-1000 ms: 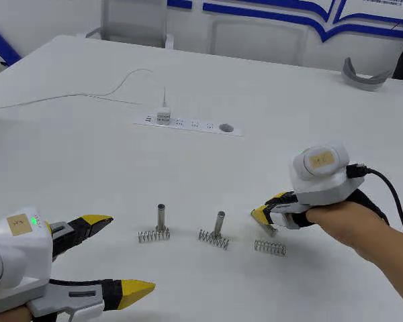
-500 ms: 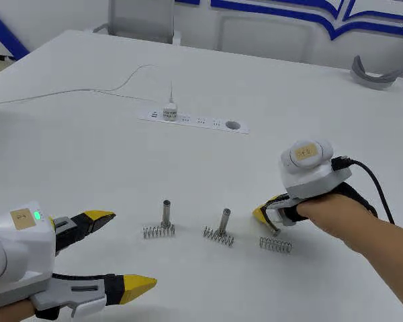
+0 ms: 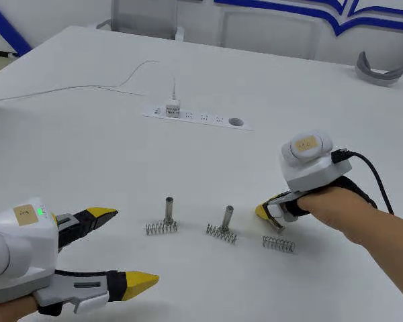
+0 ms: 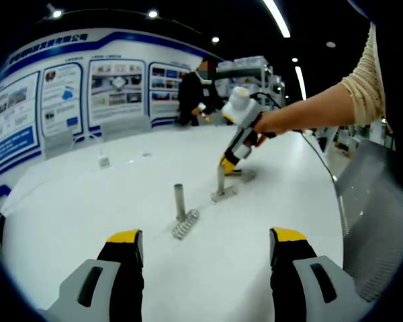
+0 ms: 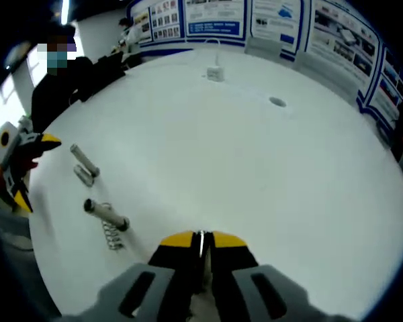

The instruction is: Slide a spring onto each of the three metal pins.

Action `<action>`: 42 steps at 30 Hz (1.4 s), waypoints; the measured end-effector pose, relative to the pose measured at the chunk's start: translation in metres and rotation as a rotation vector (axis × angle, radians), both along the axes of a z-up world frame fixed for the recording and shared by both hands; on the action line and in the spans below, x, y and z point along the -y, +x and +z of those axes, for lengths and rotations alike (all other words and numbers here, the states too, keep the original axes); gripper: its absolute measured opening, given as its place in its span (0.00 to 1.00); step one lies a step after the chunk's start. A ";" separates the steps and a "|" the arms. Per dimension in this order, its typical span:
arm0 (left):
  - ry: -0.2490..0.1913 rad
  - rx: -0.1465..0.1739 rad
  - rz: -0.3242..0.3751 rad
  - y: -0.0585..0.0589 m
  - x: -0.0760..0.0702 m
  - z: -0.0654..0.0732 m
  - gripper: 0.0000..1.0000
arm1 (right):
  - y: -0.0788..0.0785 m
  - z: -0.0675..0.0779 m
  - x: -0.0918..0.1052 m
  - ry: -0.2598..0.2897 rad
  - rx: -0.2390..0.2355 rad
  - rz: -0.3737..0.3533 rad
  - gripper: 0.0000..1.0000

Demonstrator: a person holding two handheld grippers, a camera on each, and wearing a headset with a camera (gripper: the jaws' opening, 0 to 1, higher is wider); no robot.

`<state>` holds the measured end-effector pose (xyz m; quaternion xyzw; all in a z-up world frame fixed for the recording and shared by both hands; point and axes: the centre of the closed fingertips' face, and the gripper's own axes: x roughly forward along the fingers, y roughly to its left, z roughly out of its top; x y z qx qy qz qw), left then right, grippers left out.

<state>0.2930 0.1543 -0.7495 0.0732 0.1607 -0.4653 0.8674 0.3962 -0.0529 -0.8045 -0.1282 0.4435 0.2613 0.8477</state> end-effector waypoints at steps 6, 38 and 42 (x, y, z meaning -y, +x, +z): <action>-0.002 -0.002 0.001 0.000 0.000 -0.001 0.78 | -0.001 0.000 0.000 -0.015 -0.023 -0.002 0.09; 0.006 0.011 -0.009 0.003 0.004 0.005 0.76 | -0.004 0.000 0.002 -0.038 -0.016 -0.002 0.08; 0.001 0.023 -0.007 0.005 0.005 0.011 0.75 | -0.005 0.007 0.000 -0.027 -0.005 -0.002 0.08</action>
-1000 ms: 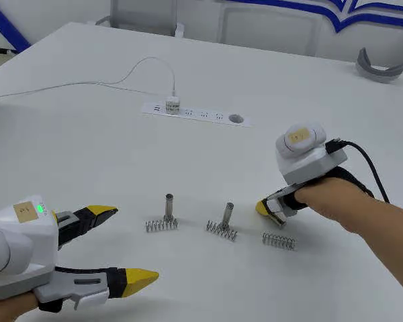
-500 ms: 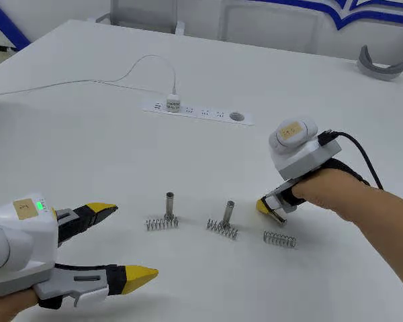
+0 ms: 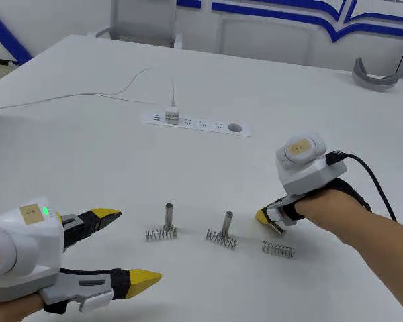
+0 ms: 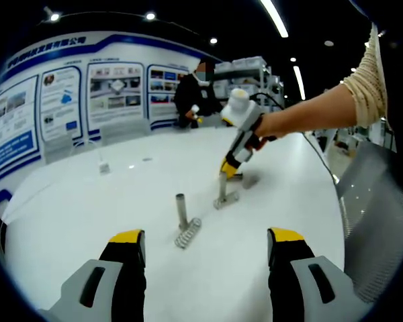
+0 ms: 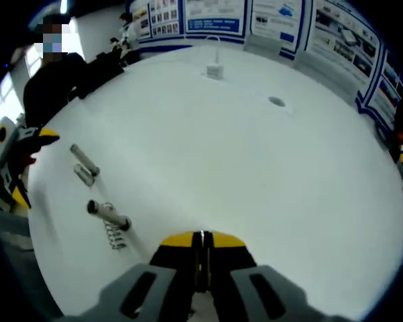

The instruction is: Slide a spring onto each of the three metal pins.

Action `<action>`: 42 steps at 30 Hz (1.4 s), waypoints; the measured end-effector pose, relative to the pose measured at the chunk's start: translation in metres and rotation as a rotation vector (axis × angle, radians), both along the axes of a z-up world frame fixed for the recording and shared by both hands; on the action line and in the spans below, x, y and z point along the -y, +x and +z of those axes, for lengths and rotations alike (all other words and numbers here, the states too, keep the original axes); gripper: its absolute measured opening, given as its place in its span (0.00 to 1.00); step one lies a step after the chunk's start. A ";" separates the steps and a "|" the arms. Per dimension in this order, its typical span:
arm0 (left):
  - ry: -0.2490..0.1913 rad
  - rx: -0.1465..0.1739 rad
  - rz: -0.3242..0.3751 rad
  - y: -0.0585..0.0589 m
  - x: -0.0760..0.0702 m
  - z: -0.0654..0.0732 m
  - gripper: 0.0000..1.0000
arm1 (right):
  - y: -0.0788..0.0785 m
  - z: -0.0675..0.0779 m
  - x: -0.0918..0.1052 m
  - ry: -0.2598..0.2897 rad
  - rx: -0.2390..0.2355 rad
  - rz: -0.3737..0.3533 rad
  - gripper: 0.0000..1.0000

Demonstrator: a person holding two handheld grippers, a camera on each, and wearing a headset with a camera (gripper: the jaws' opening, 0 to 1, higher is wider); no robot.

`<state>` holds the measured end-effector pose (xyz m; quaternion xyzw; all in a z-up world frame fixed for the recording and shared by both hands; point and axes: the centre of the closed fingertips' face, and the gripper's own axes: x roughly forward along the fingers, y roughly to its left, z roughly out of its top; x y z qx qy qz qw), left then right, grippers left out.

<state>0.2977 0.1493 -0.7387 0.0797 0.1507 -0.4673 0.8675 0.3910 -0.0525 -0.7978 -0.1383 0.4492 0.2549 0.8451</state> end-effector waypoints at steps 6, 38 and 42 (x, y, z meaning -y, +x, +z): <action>0.002 0.012 0.000 0.000 -0.001 0.004 0.75 | -0.005 0.014 -0.001 0.002 0.037 0.011 0.08; 0.009 0.029 -0.016 -0.009 0.006 0.011 0.75 | -0.034 0.041 0.011 0.089 0.144 -0.038 0.09; 0.010 0.031 -0.019 -0.009 0.006 0.012 0.75 | -0.038 0.041 0.014 0.103 0.150 -0.047 0.09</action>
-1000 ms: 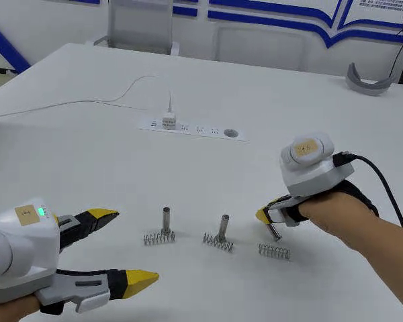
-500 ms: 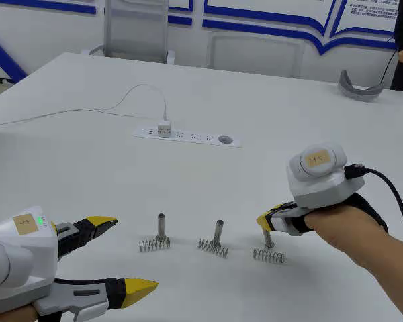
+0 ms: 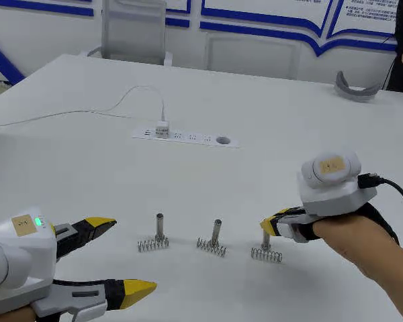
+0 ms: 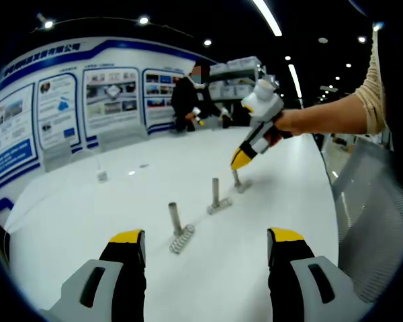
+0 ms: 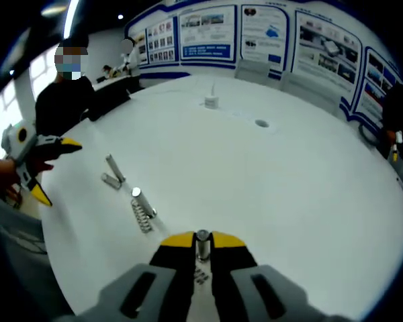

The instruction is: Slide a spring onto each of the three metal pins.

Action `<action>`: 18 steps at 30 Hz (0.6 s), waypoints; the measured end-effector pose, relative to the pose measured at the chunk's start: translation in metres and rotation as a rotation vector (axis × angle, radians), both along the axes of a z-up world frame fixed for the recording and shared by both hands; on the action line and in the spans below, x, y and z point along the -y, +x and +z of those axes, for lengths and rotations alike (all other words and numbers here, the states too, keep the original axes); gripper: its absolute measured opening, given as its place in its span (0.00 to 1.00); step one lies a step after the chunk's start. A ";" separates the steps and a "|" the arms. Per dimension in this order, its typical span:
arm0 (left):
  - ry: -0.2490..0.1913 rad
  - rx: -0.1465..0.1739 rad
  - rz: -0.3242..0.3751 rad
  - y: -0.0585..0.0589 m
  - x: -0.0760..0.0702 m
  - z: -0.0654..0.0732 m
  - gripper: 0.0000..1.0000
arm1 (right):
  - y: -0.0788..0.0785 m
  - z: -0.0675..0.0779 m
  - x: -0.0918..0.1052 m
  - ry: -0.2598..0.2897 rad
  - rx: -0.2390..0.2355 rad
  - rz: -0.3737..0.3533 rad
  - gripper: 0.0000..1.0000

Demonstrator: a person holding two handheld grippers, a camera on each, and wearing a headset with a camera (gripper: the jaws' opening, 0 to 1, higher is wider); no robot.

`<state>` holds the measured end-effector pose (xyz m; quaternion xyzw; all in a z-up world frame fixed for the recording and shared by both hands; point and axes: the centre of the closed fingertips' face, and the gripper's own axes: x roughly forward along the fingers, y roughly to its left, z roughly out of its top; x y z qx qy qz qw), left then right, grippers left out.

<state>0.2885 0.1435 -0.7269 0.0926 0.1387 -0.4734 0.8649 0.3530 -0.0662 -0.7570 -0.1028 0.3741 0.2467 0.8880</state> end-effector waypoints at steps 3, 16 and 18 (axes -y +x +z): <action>0.000 0.000 0.000 0.000 0.000 0.000 0.75 | -0.002 0.000 0.002 0.012 0.003 -0.005 0.09; 0.000 0.002 -0.001 -0.002 0.002 -0.001 0.75 | -0.008 0.002 0.000 0.018 0.022 0.030 0.09; -0.001 0.002 0.000 -0.003 0.002 -0.001 0.75 | -0.008 0.002 0.001 0.013 0.026 0.036 0.09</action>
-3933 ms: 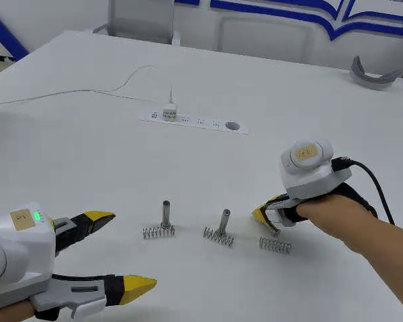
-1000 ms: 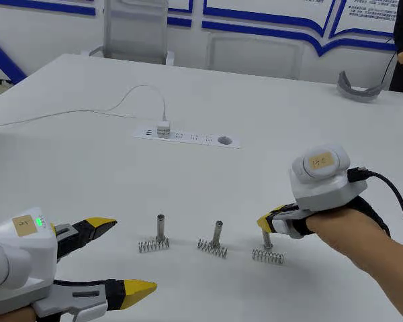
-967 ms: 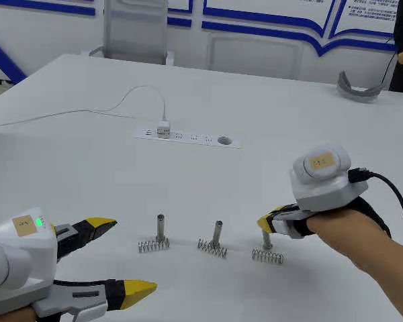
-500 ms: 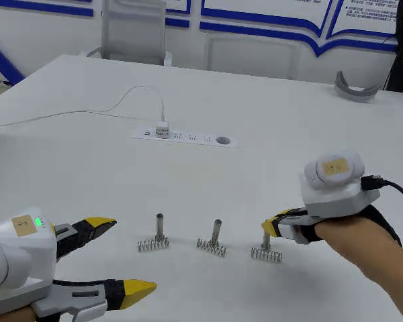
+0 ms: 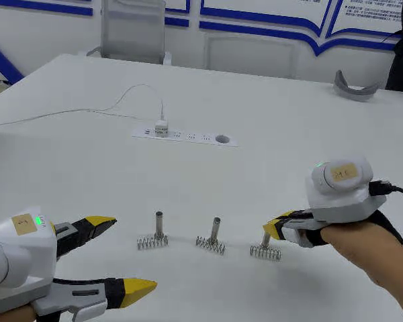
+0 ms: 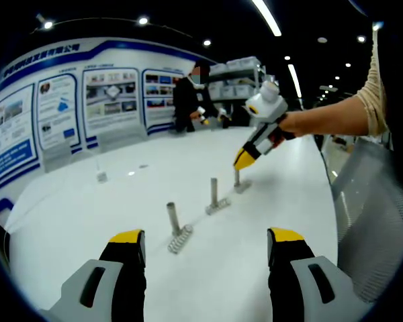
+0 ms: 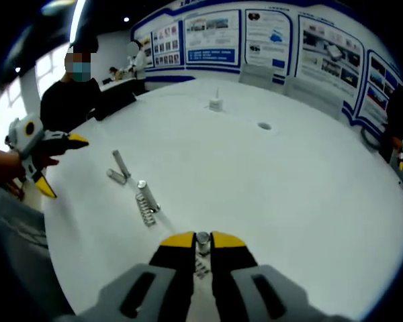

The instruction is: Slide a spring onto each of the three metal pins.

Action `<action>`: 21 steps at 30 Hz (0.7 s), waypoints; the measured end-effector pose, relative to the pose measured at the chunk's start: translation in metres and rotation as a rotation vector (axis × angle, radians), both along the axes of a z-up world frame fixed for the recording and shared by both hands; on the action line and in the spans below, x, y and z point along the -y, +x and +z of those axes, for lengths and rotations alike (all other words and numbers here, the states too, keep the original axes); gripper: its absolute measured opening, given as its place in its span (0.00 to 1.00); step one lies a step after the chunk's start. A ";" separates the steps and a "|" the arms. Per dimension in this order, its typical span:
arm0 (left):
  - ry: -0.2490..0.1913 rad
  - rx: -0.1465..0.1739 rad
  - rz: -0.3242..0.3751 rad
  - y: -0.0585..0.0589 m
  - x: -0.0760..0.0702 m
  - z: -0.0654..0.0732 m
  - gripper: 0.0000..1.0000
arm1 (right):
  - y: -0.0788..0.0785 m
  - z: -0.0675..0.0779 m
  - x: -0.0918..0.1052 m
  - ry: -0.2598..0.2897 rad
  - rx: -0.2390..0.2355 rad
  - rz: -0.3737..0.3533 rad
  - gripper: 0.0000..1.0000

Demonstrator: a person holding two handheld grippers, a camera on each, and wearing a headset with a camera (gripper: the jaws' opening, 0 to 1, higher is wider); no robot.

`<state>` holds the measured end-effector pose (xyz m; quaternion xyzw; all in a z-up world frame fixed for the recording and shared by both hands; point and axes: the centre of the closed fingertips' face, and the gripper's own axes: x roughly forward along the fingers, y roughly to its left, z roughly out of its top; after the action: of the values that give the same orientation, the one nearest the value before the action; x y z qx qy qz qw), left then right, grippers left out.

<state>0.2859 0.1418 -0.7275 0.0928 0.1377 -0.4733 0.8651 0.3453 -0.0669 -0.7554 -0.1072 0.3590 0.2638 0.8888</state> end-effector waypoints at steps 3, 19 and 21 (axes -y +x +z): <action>0.000 0.000 0.002 -0.001 0.000 0.000 0.75 | 0.000 0.000 -0.001 0.000 0.005 0.009 0.09; 0.000 0.000 -0.005 -0.002 0.002 0.000 0.75 | -0.004 0.010 0.011 0.011 0.047 0.027 0.15; 0.001 -0.001 -0.007 -0.002 0.002 0.000 0.75 | -0.006 0.011 0.013 0.007 0.060 0.045 0.16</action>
<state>0.2836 0.1402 -0.7275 0.0937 0.1380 -0.4763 0.8633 0.3395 -0.0797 -0.7440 -0.1199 0.3289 0.2819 0.8933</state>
